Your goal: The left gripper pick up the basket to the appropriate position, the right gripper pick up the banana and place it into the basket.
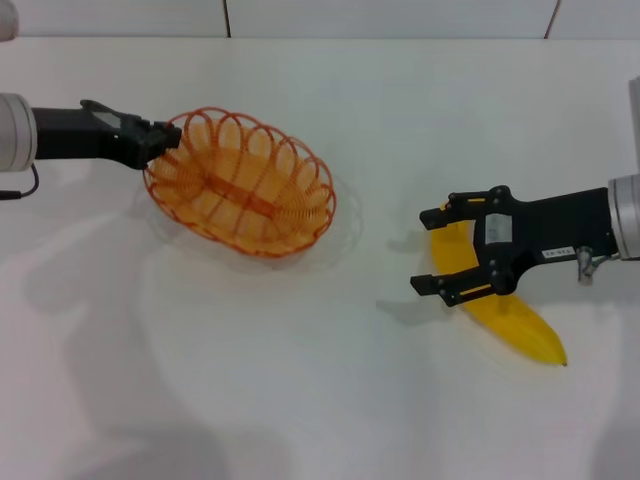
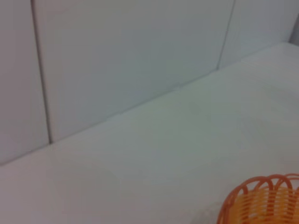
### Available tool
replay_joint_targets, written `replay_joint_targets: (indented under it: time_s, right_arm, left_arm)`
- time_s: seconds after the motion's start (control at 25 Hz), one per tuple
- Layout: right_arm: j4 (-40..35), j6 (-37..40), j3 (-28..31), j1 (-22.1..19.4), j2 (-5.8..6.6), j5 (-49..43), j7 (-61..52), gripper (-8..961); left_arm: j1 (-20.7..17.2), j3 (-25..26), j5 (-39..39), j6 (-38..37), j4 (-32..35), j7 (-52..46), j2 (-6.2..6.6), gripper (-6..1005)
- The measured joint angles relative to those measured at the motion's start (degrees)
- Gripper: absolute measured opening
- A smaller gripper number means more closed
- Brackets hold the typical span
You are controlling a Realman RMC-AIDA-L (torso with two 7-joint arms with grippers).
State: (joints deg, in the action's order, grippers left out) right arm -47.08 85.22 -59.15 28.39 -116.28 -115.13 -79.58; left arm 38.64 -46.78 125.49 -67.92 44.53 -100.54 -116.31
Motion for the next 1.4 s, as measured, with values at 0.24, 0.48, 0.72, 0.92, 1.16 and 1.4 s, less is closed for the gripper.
replay_joint_targets:
  time_s: [0.24,0.48,0.72,0.92,1.16,1.4]
  right_arm:
    - [0.1,-0.2,0.0,0.4,0.00,0.0,-0.2,883]
    - [0.1,-0.1,0.0,0.4,0.00,0.0,-0.4,883]
    - [0.1,-0.2,0.0,0.4,-0.01,-0.3,-0.4,882]
    - [0.1,-0.2,0.0,0.5,-0.09,-0.7,-0.4,882]
    - [0.1,-0.2,0.0,0.5,-0.09,-0.8,-0.4,882]
    - [0.1,-0.1,-0.1,0.5,-0.16,-1.3,-0.4,882]
  left_arm:
    - [1.4,0.2,-1.3,3.1,-4.2,1.5,-0.09,62]
    - [1.5,0.1,-3.6,5.7,-7.4,1.9,-0.18,62]
    - [0.4,0.3,-7.0,6.7,-8.7,3.1,-0.18,63]
    - [-0.1,0.1,-10.1,8.1,-10.9,5.4,-0.17,63]
    - [-0.4,0.4,-10.8,8.2,-11.6,6.0,-0.14,64]
    - [-0.6,0.4,-11.4,8.9,-13.2,6.0,-0.18,65]
